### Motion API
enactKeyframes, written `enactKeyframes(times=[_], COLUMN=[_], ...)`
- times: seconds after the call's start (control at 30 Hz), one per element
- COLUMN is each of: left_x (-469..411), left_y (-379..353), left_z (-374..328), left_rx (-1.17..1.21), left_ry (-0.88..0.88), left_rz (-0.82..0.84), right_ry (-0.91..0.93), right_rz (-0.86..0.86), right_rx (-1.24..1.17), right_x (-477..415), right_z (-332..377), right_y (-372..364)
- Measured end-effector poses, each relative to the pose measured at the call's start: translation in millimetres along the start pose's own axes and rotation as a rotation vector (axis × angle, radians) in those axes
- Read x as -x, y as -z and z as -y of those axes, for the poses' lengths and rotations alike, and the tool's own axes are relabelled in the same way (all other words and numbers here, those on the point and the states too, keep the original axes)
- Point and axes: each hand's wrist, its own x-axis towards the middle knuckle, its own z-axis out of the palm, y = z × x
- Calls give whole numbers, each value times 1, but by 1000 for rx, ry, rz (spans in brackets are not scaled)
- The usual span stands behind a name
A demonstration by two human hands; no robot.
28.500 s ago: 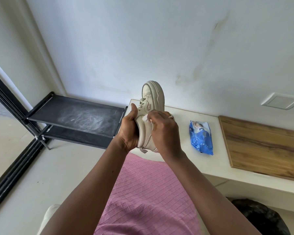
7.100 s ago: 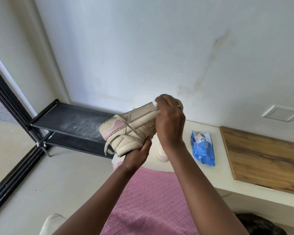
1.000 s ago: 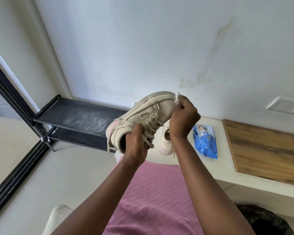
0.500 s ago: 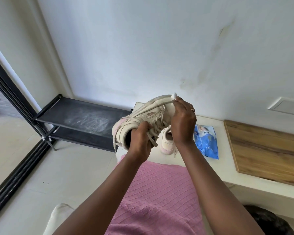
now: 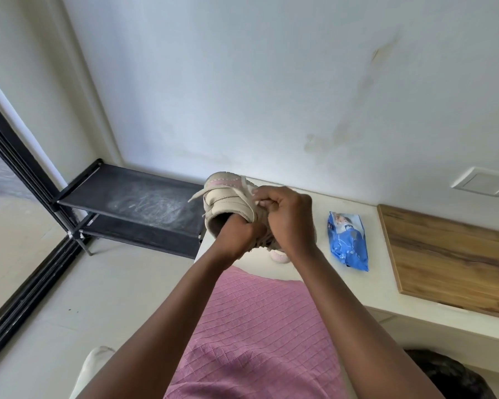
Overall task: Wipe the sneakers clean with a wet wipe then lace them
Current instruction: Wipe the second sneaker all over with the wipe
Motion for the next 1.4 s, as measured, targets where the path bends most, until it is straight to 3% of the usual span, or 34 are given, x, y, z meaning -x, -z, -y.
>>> enactKeyframes(times=[0.13, 0.33, 0.53, 0.67, 0.8, 0.9, 0.97, 1.07, 1.17, 1.3, 1.4], left_x=[2, -2, -11, -9, -3, 0, -2, -6, -6, -5, -5], left_y=[9, 19, 25, 28, 23, 21, 21, 20, 13, 6, 4], left_z=[3, -5, -3, -4, -16, -24, -24, -19, -15, -14, -14], left_rx=[93, 487, 631, 547, 259, 335, 504, 717, 625, 404, 346], left_ry=[-7, -15, 93, 115, 75, 109, 65, 75, 30, -127, -110], left_rz=[54, 259, 246, 232, 151, 151, 135, 116, 159, 193, 200], right_ry=[209, 134, 402, 489, 224, 79, 130, 355, 443, 375, 321], right_rz=[27, -87, 41, 81, -162, -220, -177, -34, -20, -136, -162], right_rx=[-63, 51, -72, 2, 87, -35, -107, -106, -6, 69, 81], right_x=[19, 7, 30, 31, 14, 13, 20, 32, 27, 8, -1], right_z=[-4, -17, -8, -26, -28, -20, -14, -10, -13, -3, 4], right_y=[6, 0, -4, 10, 9, 5, 5, 8, 9, 6, 3])
